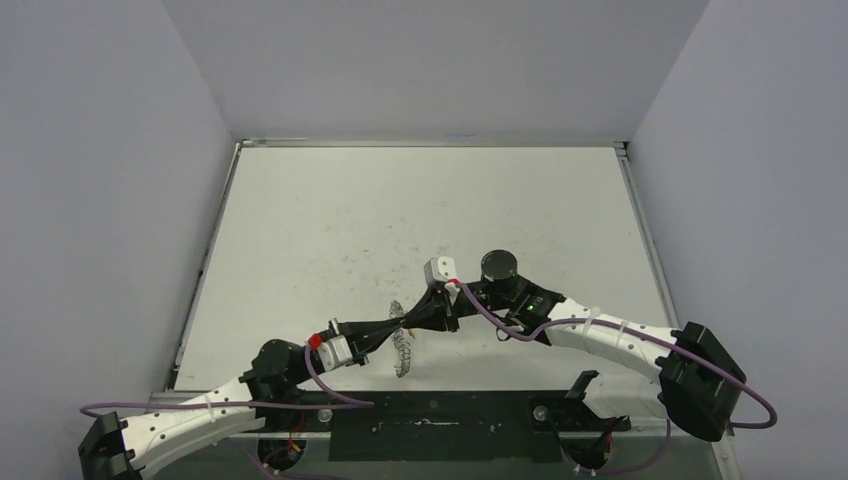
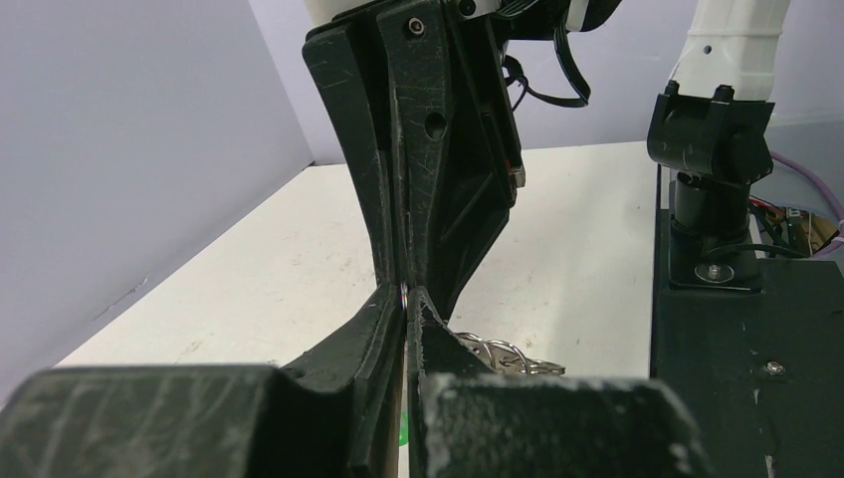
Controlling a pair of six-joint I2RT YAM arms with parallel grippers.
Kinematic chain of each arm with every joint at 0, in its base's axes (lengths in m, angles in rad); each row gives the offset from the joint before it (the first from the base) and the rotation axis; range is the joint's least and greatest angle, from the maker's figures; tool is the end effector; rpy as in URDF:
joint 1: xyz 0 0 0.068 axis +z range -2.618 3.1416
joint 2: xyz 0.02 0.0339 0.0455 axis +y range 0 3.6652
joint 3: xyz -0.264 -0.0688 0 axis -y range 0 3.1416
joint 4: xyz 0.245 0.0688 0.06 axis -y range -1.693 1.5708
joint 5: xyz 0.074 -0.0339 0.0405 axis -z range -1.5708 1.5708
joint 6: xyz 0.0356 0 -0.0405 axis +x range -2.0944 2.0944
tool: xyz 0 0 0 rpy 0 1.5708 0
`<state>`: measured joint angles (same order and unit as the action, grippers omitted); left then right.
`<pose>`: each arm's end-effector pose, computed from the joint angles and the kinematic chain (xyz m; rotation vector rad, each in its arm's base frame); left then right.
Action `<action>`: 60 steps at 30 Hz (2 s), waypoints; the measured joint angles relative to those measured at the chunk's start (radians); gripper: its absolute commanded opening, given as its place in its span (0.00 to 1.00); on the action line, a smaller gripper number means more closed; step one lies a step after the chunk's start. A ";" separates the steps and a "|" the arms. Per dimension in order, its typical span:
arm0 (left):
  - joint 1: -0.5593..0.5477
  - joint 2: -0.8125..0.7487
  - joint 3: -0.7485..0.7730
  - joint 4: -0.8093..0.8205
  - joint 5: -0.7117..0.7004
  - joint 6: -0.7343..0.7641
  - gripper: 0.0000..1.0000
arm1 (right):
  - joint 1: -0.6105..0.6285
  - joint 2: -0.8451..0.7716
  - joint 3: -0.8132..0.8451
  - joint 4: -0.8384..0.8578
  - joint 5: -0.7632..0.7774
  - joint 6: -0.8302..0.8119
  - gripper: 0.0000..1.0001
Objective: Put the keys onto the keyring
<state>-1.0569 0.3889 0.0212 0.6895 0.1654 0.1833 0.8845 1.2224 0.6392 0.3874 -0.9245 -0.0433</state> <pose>0.0585 -0.1156 0.2160 0.8717 0.9650 -0.8553 0.1434 0.2199 0.2582 -1.4382 1.2576 1.3971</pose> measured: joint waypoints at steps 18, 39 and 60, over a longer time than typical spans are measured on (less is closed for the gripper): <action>-0.001 -0.085 0.161 -0.381 -0.013 0.037 0.36 | 0.008 -0.009 0.313 -0.658 0.162 -0.230 0.00; -0.001 0.225 0.428 -0.797 0.007 0.157 0.32 | 0.125 0.117 0.507 -1.041 0.335 -0.354 0.00; -0.001 0.298 0.360 -0.605 0.056 0.084 0.28 | 0.126 0.133 0.507 -1.025 0.361 -0.309 0.00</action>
<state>-1.0576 0.6872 0.3809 0.0845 0.2214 0.2668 1.0100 1.3552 1.1465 -0.6373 -0.5632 -0.3519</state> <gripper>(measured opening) 0.270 0.037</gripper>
